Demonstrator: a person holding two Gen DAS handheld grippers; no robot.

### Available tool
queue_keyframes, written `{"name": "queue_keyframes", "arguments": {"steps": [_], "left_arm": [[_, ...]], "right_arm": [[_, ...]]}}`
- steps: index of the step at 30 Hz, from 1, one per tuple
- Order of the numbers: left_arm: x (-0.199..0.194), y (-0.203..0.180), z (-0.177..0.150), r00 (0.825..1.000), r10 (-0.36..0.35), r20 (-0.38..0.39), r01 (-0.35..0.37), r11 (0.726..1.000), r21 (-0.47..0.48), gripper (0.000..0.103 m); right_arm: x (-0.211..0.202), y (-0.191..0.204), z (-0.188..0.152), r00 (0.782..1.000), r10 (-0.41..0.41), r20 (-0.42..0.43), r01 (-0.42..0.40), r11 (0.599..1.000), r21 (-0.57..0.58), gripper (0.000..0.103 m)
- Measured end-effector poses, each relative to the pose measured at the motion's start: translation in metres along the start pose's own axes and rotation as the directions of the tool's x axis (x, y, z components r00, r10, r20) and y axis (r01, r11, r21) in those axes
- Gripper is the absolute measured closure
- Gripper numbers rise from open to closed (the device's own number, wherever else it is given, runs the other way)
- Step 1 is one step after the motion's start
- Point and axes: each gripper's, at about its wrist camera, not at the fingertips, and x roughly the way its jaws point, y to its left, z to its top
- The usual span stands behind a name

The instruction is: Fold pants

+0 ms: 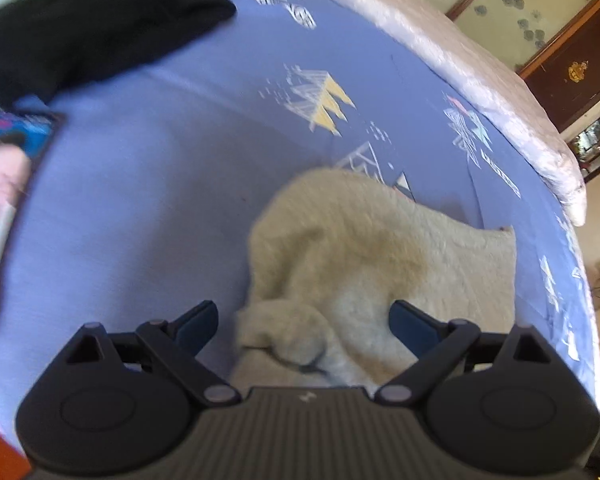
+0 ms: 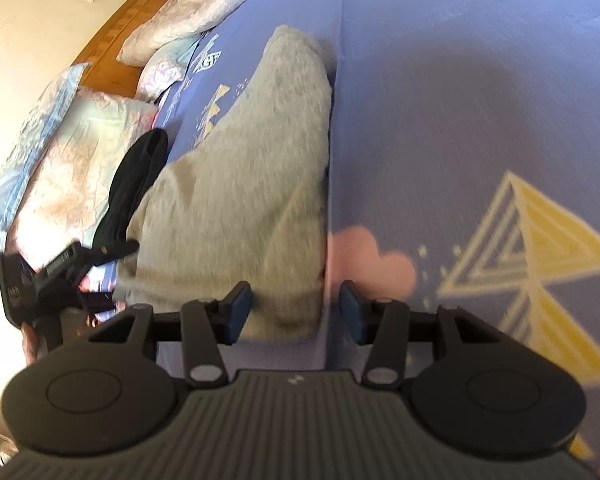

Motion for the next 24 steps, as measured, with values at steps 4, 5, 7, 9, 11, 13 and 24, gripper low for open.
{"name": "queue_keyframes", "arguments": {"steps": [4,5,7,9,11,13,24], "left_arm": [[0.016,0.005,0.000,0.999,-0.038,0.004,0.038,0.998,-0.048,0.000],[0.017,0.005,0.000,0.999,-0.042,0.011,0.043,0.998,-0.050,0.000],[0.019,0.007,0.003,0.998,-0.053,0.015,0.054,0.997,-0.058,0.000],[0.022,0.008,0.007,0.998,-0.060,0.022,0.062,0.996,-0.059,0.000],[0.024,0.007,0.009,0.998,-0.061,0.029,0.062,0.997,-0.053,0.000],[0.027,0.003,0.011,0.998,-0.045,0.037,0.046,0.998,-0.032,0.000],[0.021,0.009,0.004,0.992,-0.106,0.062,0.105,0.994,0.006,0.015]], "right_arm": [[0.010,-0.002,0.018,1.000,0.006,0.011,-0.006,0.999,0.041,0.049],[0.013,0.000,0.022,1.000,-0.001,0.015,0.001,0.999,0.039,0.049],[0.016,0.007,0.031,0.999,-0.023,0.032,0.023,1.000,0.016,0.049],[0.020,0.018,0.041,0.997,-0.055,0.062,0.058,0.997,-0.043,0.049],[0.025,0.026,0.049,0.992,-0.086,0.098,0.097,0.989,-0.109,0.048],[0.036,0.028,0.059,0.991,-0.102,0.090,0.113,0.985,-0.128,0.046],[0.027,0.090,0.023,0.992,0.057,0.114,0.005,0.876,-0.481,0.052]]}}
